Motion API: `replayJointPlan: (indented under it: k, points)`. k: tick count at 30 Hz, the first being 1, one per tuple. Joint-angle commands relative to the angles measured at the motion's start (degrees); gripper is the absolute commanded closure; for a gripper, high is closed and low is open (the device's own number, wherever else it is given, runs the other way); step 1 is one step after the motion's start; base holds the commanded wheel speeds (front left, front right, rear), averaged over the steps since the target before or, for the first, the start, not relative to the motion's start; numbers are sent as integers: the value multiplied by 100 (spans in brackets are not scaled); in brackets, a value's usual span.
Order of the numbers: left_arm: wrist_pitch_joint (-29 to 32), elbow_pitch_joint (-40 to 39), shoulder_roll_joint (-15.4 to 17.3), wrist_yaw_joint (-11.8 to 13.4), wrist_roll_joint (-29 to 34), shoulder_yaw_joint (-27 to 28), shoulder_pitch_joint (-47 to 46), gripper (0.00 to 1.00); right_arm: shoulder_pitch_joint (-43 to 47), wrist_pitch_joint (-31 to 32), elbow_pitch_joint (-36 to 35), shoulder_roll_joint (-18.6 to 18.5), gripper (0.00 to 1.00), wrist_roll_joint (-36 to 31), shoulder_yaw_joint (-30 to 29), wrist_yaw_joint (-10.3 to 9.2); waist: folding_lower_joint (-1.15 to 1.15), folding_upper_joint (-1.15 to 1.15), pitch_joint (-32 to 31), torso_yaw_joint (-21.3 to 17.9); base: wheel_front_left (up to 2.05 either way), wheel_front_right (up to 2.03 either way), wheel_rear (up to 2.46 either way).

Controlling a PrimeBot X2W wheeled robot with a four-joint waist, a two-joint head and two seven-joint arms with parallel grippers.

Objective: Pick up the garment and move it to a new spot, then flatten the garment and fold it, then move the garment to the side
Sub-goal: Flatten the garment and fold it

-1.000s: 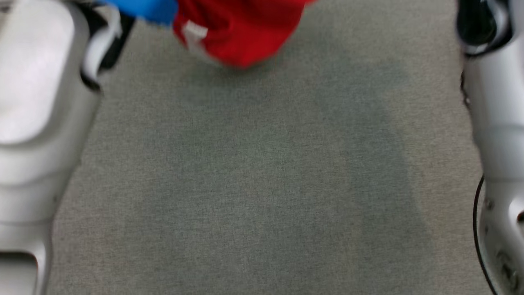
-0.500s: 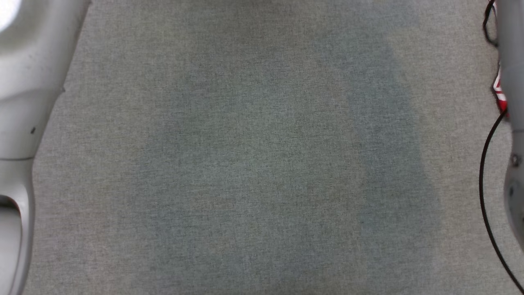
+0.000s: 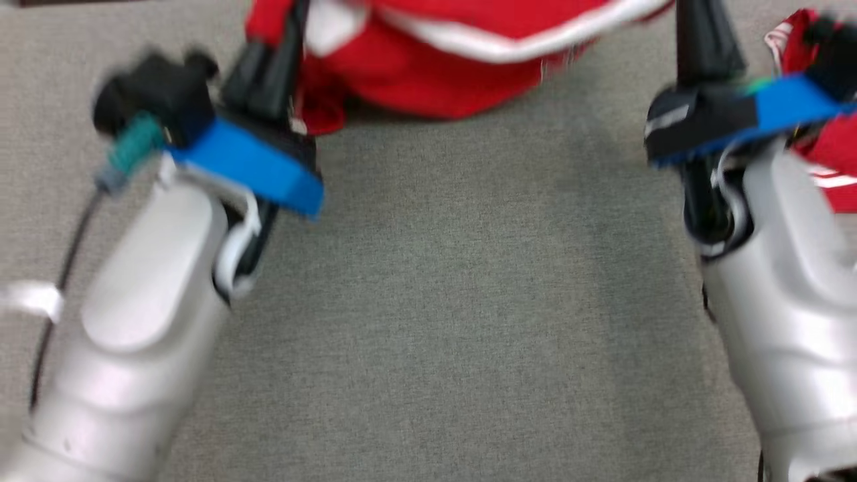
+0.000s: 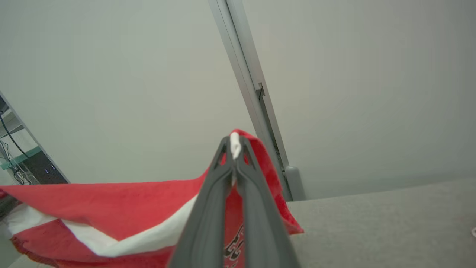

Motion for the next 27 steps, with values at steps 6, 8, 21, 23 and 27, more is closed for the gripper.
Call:
replayJointPlan:
  k: [6, 8, 21, 23, 27]
  points:
    - [-24, -632, -91, 100, 202, 147, 1844, 100, 1679, -15, -597, -177, 100, 85, 76, 1, 1, 0, -554, 32, 0, 0, 0]
    - [-24, -725, -96, 78, 250, 109, 2301, 100, 2139, -15, -751, -231, 100, 99, 98, 1, 1, 0, -691, 78, 0, 0, 0]
    - [-24, -868, -167, 1, 369, -253, 4143, 100, 4500, -16, -1410, -442, 100, 186, 54, 1, 1, 0, -1491, 348, 0, 0, 0]
    - [-25, -919, -156, -2, 385, -294, 4313, 100, 4802, -16, -1524, -406, 100, 216, 12, 1, 1, 0, -1554, 376, 0, 0, 0]
    - [-25, -1002, -107, 14, 397, -354, 4563, 100, 5288, 42, -1781, -362, 100, 231, -108, 1, 1, 0, -1641, 411, 0, 0, 0]
